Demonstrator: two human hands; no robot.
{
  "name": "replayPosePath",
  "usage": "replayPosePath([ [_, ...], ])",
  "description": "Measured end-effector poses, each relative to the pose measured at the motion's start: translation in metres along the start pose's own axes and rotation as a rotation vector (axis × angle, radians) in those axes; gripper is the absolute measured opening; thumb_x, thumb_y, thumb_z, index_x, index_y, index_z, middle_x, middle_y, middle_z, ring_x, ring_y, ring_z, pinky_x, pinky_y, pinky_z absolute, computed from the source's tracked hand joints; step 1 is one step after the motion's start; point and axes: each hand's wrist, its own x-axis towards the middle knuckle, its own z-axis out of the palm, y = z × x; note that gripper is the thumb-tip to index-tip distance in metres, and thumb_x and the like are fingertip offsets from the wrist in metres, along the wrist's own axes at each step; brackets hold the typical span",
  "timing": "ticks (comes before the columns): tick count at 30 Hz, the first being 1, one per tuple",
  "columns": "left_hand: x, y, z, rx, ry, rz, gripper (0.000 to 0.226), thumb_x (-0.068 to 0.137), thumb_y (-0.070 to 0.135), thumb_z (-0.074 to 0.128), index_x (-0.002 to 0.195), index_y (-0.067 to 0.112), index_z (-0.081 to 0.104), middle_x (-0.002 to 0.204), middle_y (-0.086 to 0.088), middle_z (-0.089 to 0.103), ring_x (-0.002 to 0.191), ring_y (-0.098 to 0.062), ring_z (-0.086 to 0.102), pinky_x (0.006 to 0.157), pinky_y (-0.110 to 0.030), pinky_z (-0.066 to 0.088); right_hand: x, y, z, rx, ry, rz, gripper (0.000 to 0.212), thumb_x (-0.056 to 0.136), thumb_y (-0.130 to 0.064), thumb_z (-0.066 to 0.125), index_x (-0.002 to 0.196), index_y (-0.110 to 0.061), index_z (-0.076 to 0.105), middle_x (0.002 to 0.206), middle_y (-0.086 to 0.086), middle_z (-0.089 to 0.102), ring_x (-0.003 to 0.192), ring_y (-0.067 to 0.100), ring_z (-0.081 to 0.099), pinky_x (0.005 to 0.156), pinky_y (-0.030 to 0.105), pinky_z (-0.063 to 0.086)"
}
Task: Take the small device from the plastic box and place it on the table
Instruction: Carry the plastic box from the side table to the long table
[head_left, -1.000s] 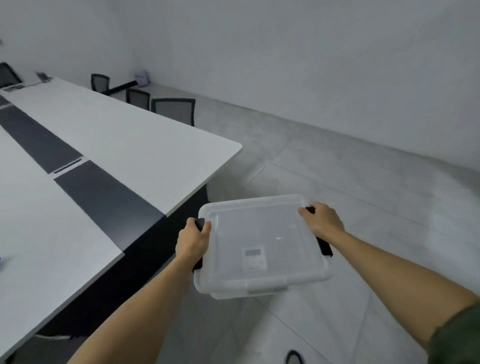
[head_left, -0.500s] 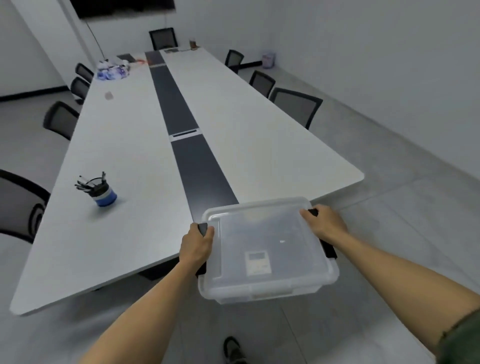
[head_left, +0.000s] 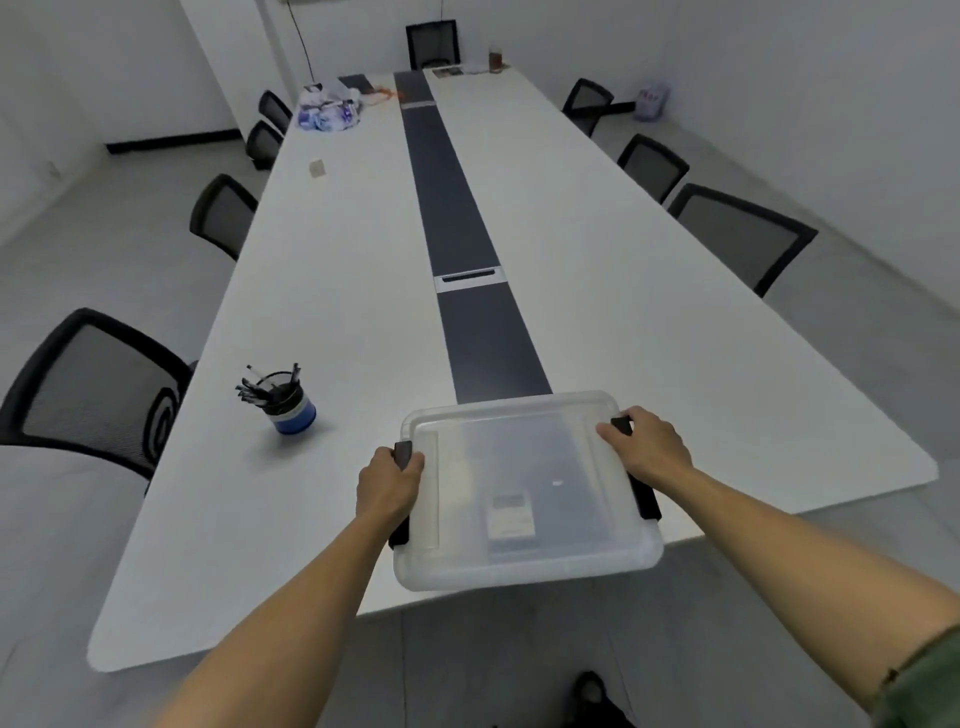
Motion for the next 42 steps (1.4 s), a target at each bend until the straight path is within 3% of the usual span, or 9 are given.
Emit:
replayPosePath([
  [9,0.111,0.014,0.005,-0.029,0.042,-0.156,0.031,0.091,0.033,0.054,0.107,0.006,0.057,0.100,-0.011,0.063,0.086,-0.029,0.060,0.073,-0.036,0.049,0.135,-0.053,0.036,-0.002,-0.108,-0.045,0.040,0.091,-0.047,0.055,0.116,-0.016,0.059,0.098,0.002,0.060,0.086,0.025,0.056,0.073,0.035,0.045],
  [14,0.151,0.023,0.005,-0.026,0.074,-0.200,0.032,0.091,0.034,0.053,0.109,0.007,0.056,0.101,-0.011,0.063,0.088,-0.030,0.060,0.076,-0.037,0.051,0.188,-0.076,0.048,-0.036,-0.160,-0.079,0.044,0.092,-0.047,0.054,0.122,-0.015,0.058,0.113,0.006,0.066,0.087,0.024,0.055,0.074,0.035,0.046],
  [18,0.175,0.021,0.005,-0.023,0.077,-0.232,0.033,0.092,0.033,0.054,0.110,0.006,0.056,0.102,-0.012,0.063,0.088,-0.030,0.060,0.074,-0.036,0.049,0.214,-0.090,0.060,-0.056,-0.201,-0.080,0.044,0.092,-0.048,0.054,0.121,-0.014,0.057,0.113,0.007,0.066,0.088,0.025,0.056,0.076,0.036,0.048],
  [22,0.196,0.019,0.003,-0.013,0.079,-0.219,0.031,0.092,0.032,0.053,0.109,0.006,0.055,0.101,-0.012,0.063,0.087,-0.030,0.059,0.074,-0.036,0.049,0.228,-0.096,0.073,-0.059,-0.212,-0.068,0.049,0.092,-0.049,0.054,0.127,-0.015,0.055,0.117,0.006,0.065,0.094,0.026,0.058,0.077,0.036,0.049],
  [26,0.210,0.012,-0.001,-0.012,0.075,-0.193,0.029,0.094,0.032,0.053,0.108,0.007,0.055,0.100,-0.011,0.063,0.086,-0.029,0.058,0.074,-0.036,0.047,0.228,-0.099,0.087,-0.048,-0.200,-0.045,0.047,0.093,-0.046,0.055,0.128,-0.014,0.055,0.117,0.007,0.066,0.087,0.023,0.054,0.072,0.032,0.043],
  [31,0.210,0.005,-0.003,0.052,0.089,-0.155,0.032,0.095,0.042,0.048,0.109,0.013,0.052,0.096,-0.007,0.065,0.084,-0.028,0.061,0.075,-0.039,0.052,0.221,-0.098,0.094,-0.032,-0.154,0.003,0.058,0.091,-0.057,0.052,0.134,-0.019,0.047,0.116,0.006,0.066,0.091,0.027,0.063,0.076,0.038,0.053],
  [36,0.198,-0.002,0.009,0.296,0.080,-0.167,0.046,0.098,0.053,0.031,0.113,0.012,0.044,0.094,-0.010,0.064,0.086,-0.035,0.062,0.068,-0.036,0.041,0.203,-0.088,0.102,-0.263,-0.121,-0.033,0.058,0.093,-0.066,0.037,0.117,-0.015,0.050,0.093,0.002,0.066,0.075,0.022,0.065,0.069,0.039,0.058],
  [42,0.206,-0.010,0.004,0.055,-0.008,-0.138,0.039,0.100,0.044,0.038,0.110,0.008,0.047,0.098,-0.013,0.064,0.082,-0.029,0.061,0.072,-0.041,0.053,0.206,-0.088,0.102,-0.174,-0.181,-0.049,0.046,0.099,-0.053,0.040,0.109,-0.011,0.053,0.091,0.007,0.065,0.077,0.024,0.064,0.071,0.042,0.057],
])
